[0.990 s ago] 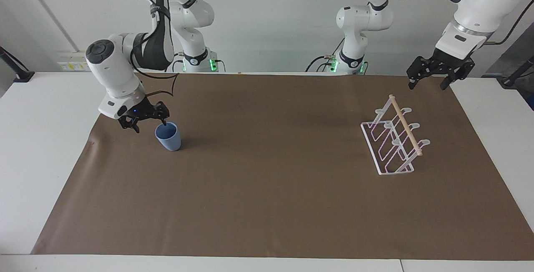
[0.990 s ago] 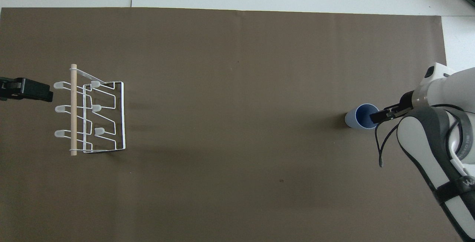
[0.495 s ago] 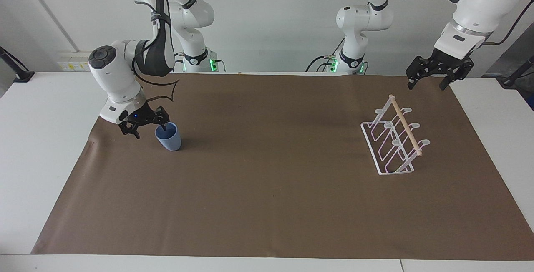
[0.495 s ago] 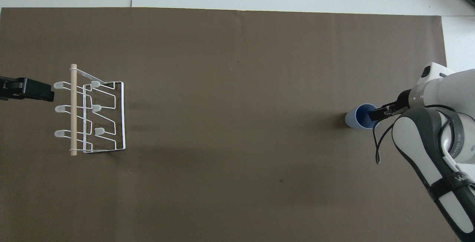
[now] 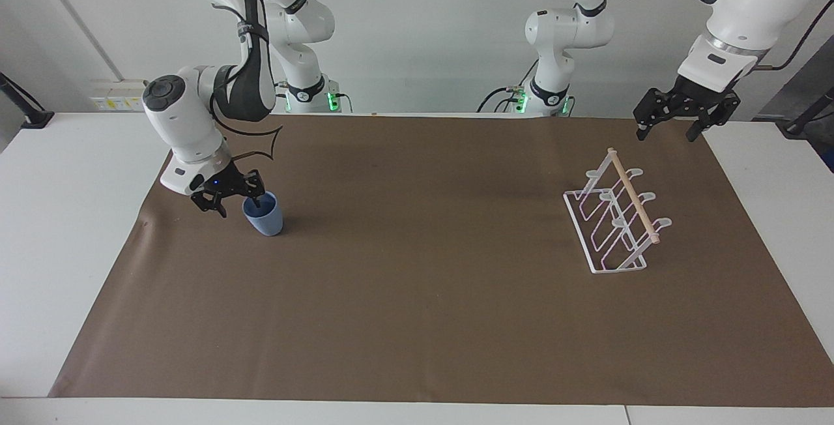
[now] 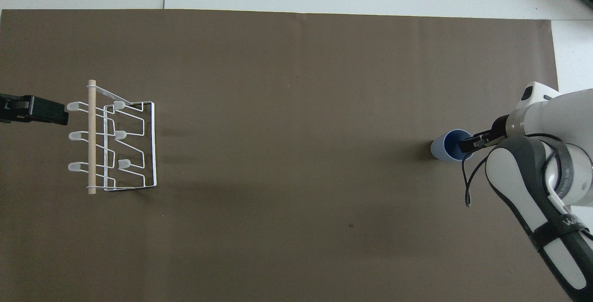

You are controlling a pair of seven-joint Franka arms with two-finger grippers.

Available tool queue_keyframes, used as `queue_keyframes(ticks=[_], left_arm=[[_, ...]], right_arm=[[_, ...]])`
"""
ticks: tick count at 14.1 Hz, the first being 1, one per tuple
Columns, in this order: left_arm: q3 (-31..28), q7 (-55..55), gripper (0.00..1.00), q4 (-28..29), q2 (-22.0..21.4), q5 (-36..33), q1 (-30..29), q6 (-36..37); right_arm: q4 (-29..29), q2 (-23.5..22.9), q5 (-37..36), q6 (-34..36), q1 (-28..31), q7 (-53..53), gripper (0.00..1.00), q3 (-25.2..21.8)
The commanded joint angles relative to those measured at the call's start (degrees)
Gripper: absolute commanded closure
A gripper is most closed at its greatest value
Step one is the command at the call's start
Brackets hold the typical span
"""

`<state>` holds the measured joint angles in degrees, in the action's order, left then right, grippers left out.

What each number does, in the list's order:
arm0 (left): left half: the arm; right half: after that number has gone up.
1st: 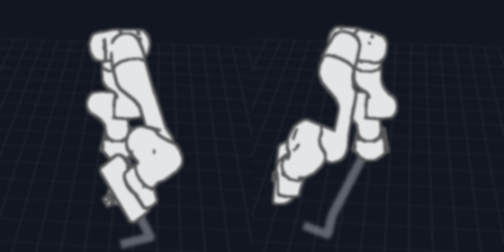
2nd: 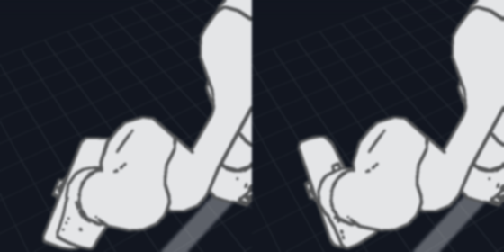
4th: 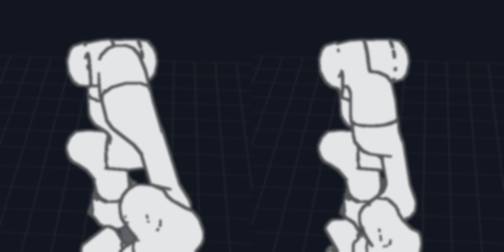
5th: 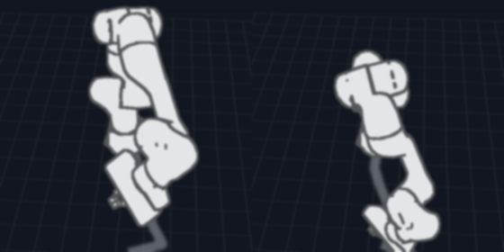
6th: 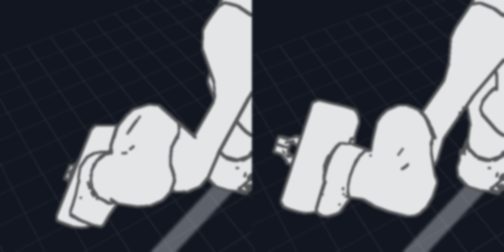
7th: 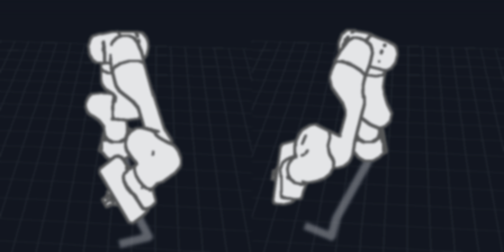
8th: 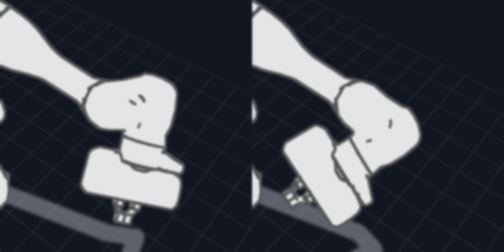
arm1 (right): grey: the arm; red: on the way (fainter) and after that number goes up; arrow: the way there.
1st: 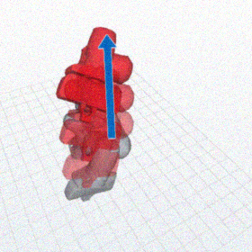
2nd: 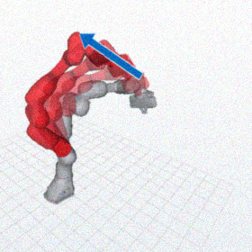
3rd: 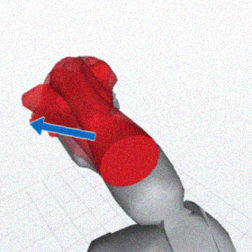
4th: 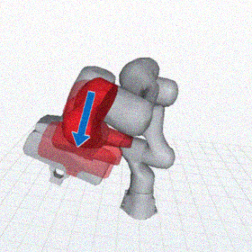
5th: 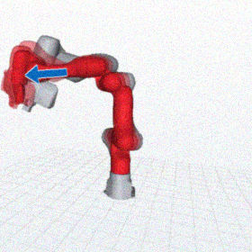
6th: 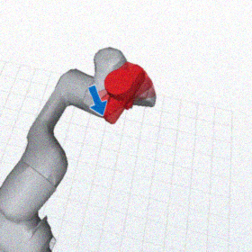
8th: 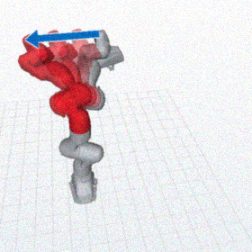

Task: Hang cup on cup holder
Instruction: 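Reach the right gripper to the blue cup rim and grasp it, then lift the cup with the right gripper while the left gripper approaches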

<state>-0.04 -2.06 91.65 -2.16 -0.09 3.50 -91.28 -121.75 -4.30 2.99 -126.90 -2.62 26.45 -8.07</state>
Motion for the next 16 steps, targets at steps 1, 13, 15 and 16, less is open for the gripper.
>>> queue_keyframes(ticks=[1, 13, 15, 16], left_arm=[[-0.22, 0.56, 0.00, 1.25, -0.92, 0.61, 0.37, -1.35], [-0.22, 0.74, 0.00, 1.43, -0.92, 0.61, 1.16, -2.32], [-0.14, 0.48, 0.00, 1.43, -0.92, 0.61, 1.68, -2.23], [-0.13, 0.30, 0.00, 1.69, -1.09, 0.61, 2.90, -1.54]], right_arm=[[-1.47, -0.62, 1.14, -2.73, 0.42, -0.61, 0.44, 0.24], [8.18, 0.17, 7.19, 10.33, 0.16, 0.53, 1.00, 1.29], [11.61, 0.52, 12.28, 15.51, 0.16, 0.80, 1.00, 1.82], [12.32, 0.61, 14.13, 17.02, 0.16, 0.88, 1.00, 1.82]])
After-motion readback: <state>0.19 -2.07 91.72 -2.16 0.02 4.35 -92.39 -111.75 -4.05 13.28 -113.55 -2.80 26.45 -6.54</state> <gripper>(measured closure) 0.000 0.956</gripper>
